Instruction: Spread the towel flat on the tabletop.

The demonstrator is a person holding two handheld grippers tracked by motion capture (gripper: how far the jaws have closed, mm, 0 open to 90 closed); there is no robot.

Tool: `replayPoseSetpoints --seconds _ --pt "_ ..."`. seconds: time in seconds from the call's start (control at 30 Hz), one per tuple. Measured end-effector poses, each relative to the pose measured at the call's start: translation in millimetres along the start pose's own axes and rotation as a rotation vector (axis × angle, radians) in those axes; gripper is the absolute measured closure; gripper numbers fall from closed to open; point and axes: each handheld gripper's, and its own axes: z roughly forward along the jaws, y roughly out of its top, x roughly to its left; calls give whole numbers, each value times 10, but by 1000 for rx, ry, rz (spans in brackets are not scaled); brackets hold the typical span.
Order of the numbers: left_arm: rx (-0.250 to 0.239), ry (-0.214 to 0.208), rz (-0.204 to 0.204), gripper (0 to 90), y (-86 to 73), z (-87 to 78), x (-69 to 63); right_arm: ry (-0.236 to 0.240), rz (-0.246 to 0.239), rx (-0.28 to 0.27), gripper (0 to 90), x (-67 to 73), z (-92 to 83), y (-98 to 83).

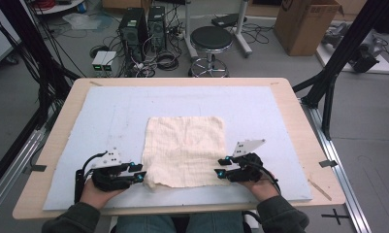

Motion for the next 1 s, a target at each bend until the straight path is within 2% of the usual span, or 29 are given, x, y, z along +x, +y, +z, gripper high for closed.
replayPoseSetpoints --seconds 0.17,0.23,0.33,0.43,0.53,0.63,0.7,0.73,0.8,0.87,1.0 --pt "99 -50 33 657 -38 164 -50 18 1 45 588 13 87 -101" --pt "103 -67 29 654 -31 193 -44 17 -3 52 587 15 107 -111" --pt "113 -66 30 651 -25 221 -27 14 -4 57 588 19 109 -119" --pt "134 -65 37 703 -24 256 -22 -8 -35 64 605 45 119 -117" --pt "141 -46 57 752 -12 272 -21 -29 -51 74 633 62 124 -109" --pt "139 -35 57 825 -11 276 2 -36 -53 75 676 52 126 -106" --pt "135 -38 52 843 -12 279 7 -31 -43 78 697 47 126 -105" --pt "136 -41 52 870 -10 279 17 -32 -34 72 740 23 125 -105" --pt "134 -42 48 880 -8 280 26 -32 -36 73 760 8 125 -103" --pt "133 -42 53 888 0 279 30 -23 -29 75 874 -5 126 -92" --pt "103 -47 51 888 31 222 42 -15 -34 83 878 -11 131 -70"
